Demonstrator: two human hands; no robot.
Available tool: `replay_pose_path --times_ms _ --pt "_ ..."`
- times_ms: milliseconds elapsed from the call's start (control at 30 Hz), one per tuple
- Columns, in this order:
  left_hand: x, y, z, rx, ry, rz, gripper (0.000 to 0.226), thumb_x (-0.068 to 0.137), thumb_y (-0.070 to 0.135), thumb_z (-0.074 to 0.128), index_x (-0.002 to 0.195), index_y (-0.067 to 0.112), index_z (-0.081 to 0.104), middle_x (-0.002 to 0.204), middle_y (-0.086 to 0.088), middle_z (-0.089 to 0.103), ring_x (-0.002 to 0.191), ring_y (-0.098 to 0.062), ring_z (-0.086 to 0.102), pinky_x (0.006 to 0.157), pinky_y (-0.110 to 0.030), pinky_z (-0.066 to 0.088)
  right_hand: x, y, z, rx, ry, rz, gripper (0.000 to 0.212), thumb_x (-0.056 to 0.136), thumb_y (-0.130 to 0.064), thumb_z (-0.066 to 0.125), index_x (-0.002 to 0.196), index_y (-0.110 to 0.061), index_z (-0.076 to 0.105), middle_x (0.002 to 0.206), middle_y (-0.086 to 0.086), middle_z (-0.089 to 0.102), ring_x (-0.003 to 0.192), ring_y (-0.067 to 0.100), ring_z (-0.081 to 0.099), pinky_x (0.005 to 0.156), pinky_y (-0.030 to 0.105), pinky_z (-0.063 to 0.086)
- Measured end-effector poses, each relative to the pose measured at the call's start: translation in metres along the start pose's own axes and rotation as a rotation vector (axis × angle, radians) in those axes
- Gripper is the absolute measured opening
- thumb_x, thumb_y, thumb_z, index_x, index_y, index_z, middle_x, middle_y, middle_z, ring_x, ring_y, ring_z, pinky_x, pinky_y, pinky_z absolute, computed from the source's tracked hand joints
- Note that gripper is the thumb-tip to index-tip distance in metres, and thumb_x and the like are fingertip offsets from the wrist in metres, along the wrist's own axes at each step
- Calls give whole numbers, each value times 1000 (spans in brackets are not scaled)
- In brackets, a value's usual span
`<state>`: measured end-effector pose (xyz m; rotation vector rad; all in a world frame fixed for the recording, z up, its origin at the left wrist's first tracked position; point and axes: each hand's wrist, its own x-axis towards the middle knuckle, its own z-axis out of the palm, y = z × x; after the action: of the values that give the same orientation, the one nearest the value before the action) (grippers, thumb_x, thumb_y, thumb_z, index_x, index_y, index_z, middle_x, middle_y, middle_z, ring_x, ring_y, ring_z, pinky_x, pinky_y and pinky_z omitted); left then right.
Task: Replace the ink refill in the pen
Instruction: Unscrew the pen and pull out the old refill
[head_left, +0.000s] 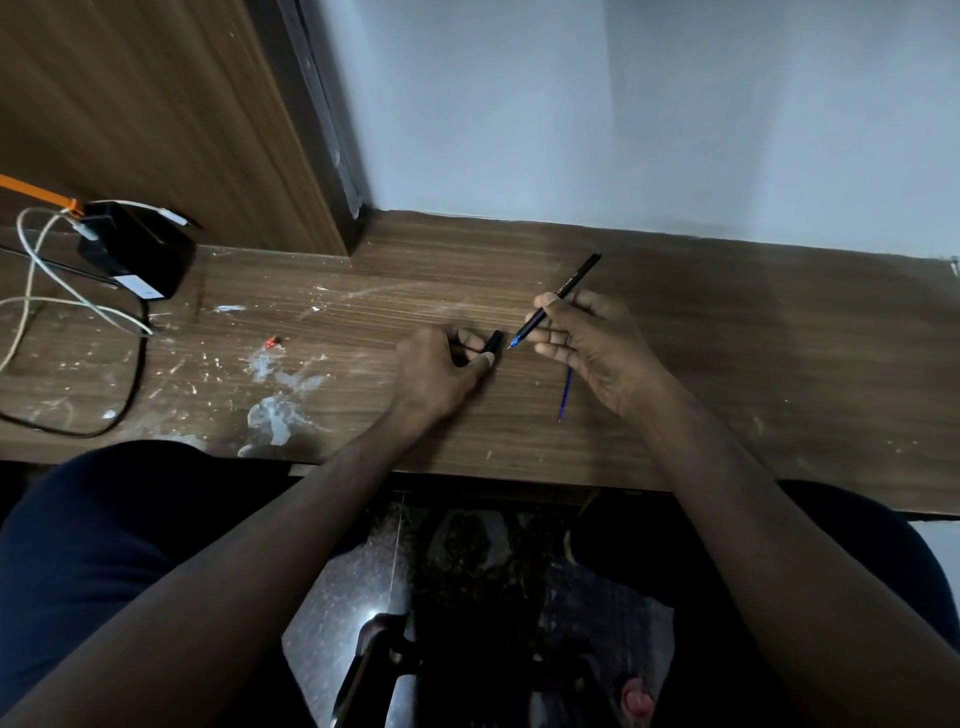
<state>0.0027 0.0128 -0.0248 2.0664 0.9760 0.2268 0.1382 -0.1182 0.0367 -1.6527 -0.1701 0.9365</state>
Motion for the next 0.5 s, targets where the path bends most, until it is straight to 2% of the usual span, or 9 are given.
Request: replay_pose_path --times_ms 100,233,333,433,500 --pt "0 -1 2 -44 -5 -16 13 86 22 84 95 15 80 83 4 79 68 -1 69 61 2 44 -1 2 3 -17 -10 16 36 105 -24 66 132 1 67 98 3 74 86 13 74 81 27 62" --pt "-1 -3 6 -63 -54 -48 17 88 15 81 104 10 80 96 -2 81 76 -7 72 64 1 46 -1 5 5 -5 -26 24 37 106 -22 65 133 3 66 97 3 74 85 13 73 80 27 61" --pt "-2 -1 6 -94 -100 -59 23 90 15 79 113 13 79 104 -2 81 90 -14 77 81 -13 55 0 5 5 6 -30 28 37 106 -21 64 133 4 65 106 9 74 88 14 73 84 29 61" --pt "0 4 1 7 -106 -27 25 97 22 70 122 18 77 110 -1 81 97 -21 77 88 -22 54 0 4 2 17 -28 31 37 106 -21 65 134 4 65 114 15 74 91 16 74 86 29 62" --pt "3 7 -6 75 -44 37 25 104 28 61 119 18 78 114 -2 80 103 -22 75 88 -26 52 -1 4 0 29 -22 33 38 105 -19 66 134 6 64 118 19 75 95 19 74 88 30 63"
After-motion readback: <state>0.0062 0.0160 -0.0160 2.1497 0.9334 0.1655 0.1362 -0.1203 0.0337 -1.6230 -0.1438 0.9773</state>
